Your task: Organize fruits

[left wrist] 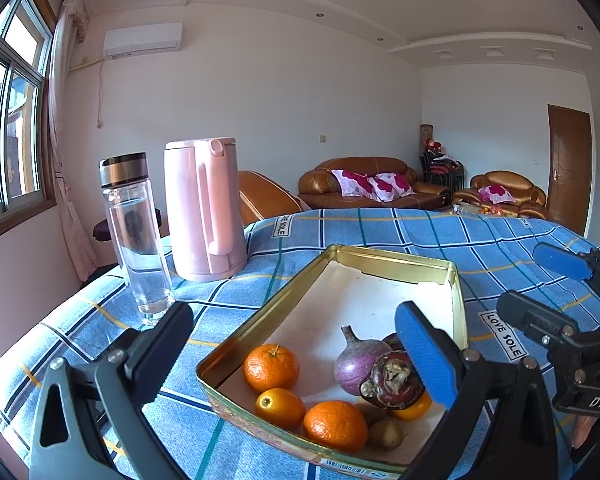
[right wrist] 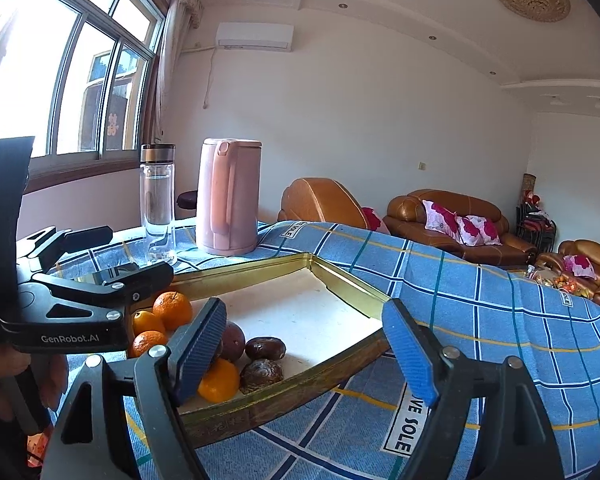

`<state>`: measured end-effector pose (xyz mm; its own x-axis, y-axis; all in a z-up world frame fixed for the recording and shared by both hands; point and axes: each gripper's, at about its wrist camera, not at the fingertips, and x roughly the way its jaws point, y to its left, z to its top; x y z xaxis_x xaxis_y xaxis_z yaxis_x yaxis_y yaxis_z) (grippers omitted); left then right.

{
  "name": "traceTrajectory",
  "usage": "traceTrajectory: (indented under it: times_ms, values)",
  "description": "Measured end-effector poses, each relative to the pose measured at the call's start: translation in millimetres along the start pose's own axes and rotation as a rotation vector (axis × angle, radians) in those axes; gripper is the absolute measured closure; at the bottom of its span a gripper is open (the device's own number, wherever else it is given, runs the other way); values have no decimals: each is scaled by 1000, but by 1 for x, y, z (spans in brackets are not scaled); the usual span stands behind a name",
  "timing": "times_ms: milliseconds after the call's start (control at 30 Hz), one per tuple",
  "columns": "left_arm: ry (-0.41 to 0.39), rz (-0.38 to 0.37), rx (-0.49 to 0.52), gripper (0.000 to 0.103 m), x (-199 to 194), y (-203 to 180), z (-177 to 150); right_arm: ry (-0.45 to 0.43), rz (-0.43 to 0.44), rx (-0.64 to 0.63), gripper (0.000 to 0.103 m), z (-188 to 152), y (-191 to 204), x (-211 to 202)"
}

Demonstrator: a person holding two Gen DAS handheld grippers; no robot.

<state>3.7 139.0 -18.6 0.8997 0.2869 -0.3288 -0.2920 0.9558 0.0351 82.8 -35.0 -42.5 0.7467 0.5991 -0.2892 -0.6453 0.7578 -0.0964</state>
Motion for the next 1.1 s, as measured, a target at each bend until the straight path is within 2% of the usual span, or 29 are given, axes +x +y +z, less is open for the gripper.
traceTrajectory:
  times_ms: [700, 1100]
  values:
    - [-9, -7, 18, 0, -9, -11, 3, -44, -17, 9, 21, 4, -4, -21]
    - [20, -21, 19, 0, -3, -17, 4, -52, -29, 7, 20, 5, -5, -24]
